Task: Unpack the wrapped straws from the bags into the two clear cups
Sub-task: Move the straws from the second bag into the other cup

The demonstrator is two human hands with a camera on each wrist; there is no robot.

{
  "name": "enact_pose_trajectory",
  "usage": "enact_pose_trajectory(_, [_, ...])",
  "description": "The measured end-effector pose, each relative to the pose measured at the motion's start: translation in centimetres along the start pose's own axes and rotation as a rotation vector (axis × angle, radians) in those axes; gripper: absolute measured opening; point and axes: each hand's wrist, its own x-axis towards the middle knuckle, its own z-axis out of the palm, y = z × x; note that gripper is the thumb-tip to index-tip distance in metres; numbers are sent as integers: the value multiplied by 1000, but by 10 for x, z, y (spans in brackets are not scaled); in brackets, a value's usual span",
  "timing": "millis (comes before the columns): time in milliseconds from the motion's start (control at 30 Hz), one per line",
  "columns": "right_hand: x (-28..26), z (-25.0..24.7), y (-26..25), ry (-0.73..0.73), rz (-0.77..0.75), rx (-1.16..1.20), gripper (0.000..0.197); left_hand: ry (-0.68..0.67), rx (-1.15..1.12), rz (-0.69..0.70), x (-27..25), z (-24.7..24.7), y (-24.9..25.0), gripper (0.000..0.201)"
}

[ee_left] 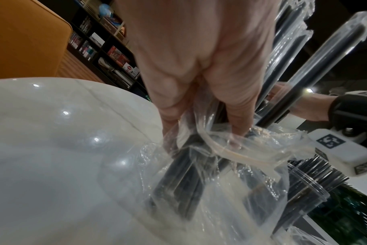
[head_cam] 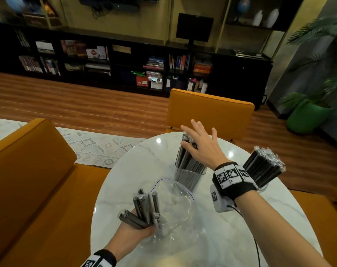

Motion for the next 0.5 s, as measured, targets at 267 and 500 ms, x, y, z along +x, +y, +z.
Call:
enact_pose_trajectory(267, [-99, -12, -61, 91, 109, 745, 20, -27, 78, 22, 4, -3, 0, 28])
enact_pose_trajectory(500, [-132, 50, -85, -404, 48, 705, 108, -42, 291, 149, 4, 0, 5, 48])
